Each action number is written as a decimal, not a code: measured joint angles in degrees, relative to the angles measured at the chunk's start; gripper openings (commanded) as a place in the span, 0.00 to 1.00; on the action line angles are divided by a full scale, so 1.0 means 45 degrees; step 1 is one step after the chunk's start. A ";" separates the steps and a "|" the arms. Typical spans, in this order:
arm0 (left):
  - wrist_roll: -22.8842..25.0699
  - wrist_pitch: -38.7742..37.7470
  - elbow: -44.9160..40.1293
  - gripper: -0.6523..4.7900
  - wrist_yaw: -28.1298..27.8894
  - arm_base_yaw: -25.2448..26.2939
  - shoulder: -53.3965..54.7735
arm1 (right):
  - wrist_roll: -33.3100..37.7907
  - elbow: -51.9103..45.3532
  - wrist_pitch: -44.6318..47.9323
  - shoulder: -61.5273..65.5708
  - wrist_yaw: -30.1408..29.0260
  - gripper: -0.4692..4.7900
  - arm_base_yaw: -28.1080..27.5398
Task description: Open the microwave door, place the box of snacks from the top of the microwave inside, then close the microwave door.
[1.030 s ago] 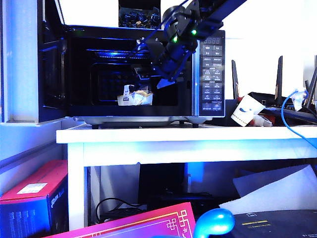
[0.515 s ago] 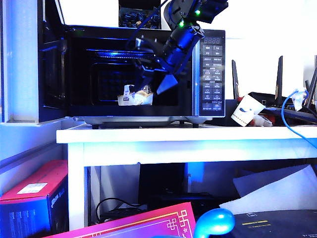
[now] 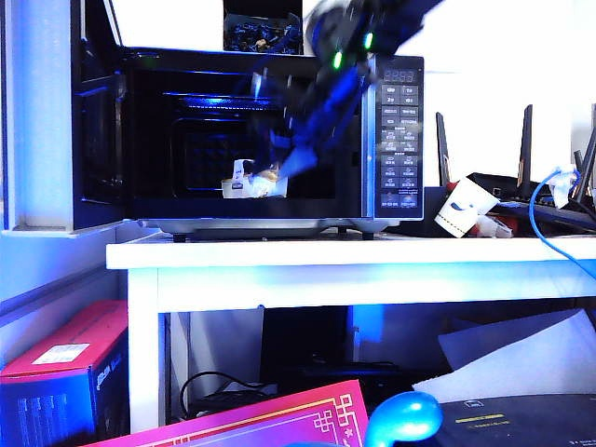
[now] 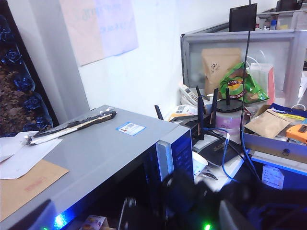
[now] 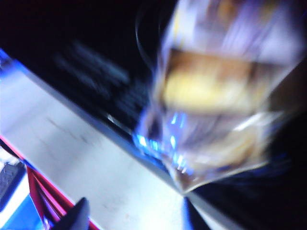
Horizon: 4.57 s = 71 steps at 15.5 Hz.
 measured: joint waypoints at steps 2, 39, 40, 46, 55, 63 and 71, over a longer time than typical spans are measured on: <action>0.0000 0.0005 0.0000 1.00 0.0000 0.0005 0.0000 | 0.0189 -0.0019 0.0287 0.0593 -0.0039 0.58 0.0000; 0.0000 -0.0131 0.0000 1.00 -0.0248 0.0000 0.0005 | 0.0199 -0.0005 0.2866 0.1020 0.1443 0.58 0.0000; 0.0000 -0.0131 0.0000 1.00 -0.0248 0.0005 0.0005 | 0.0335 -0.0029 0.3366 0.1258 0.1530 0.58 0.0034; 0.0000 -0.0131 0.0000 1.00 -0.0248 0.0000 0.0005 | 0.0641 -0.0063 0.5047 0.1656 0.1904 0.58 0.0155; 0.0000 -0.0228 0.0000 1.00 -0.0272 0.0005 0.0005 | 0.0257 0.0073 0.3925 0.0204 0.1010 0.57 0.0015; 0.0000 -0.0282 0.0000 1.00 -0.0282 0.0005 0.0005 | -0.0039 0.0015 0.2239 0.0146 0.1039 0.54 0.0005; 0.0000 -0.0321 0.0000 1.00 -0.0287 0.0000 0.0010 | 0.0185 -0.0005 0.4405 0.0971 0.1103 0.54 0.0019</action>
